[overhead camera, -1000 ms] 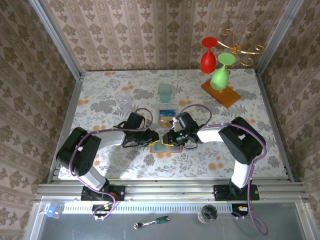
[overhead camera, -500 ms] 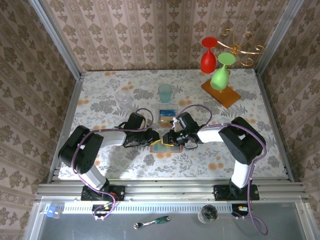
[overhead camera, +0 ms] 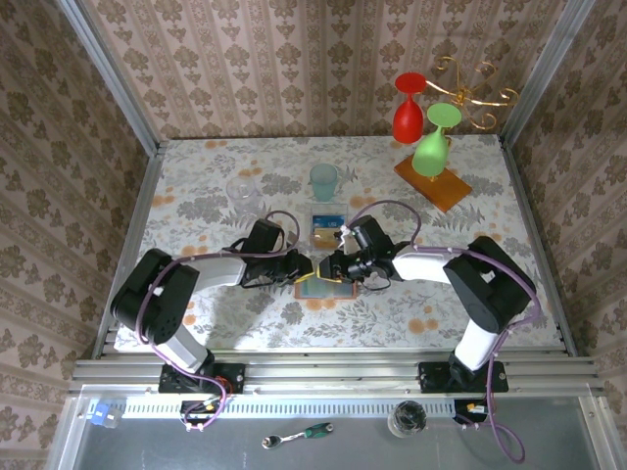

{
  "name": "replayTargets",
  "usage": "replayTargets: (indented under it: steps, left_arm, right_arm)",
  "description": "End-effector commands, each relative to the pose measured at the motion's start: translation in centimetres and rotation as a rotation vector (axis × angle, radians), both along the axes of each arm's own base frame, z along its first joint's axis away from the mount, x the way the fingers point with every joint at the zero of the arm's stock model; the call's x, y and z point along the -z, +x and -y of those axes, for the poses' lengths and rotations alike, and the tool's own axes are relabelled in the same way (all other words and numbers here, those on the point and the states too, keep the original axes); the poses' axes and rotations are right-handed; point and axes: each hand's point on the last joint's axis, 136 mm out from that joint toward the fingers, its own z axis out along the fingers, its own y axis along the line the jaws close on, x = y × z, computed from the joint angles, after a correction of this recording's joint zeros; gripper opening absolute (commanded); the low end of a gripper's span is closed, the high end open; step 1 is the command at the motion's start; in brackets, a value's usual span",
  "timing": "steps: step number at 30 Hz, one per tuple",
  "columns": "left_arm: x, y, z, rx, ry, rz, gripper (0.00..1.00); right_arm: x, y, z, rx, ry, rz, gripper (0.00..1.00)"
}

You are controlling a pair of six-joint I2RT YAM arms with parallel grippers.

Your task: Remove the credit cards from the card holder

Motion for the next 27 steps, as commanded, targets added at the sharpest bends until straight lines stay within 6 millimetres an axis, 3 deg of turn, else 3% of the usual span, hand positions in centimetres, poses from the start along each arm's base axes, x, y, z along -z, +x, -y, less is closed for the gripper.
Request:
replayTargets:
  steps: [1, 12, 27]
  left_arm:
    - [-1.4, -0.3, 0.3, 0.014, -0.018, 0.005, 0.21]
    - [-2.0, -0.6, 2.6, 0.070, -0.019, 0.010, 0.22]
    - [-1.9, -0.8, 6.1, 0.140, -0.028, 0.003, 0.23]
  right_arm:
    - [-1.4, 0.3, 0.8, 0.015, -0.030, 0.034, 0.30]
    - [-3.8, 1.0, 3.1, 0.074, -0.052, 0.097, 0.30]
    - [-4.2, 1.0, 5.3, 0.112, -0.058, 0.107, 0.30]
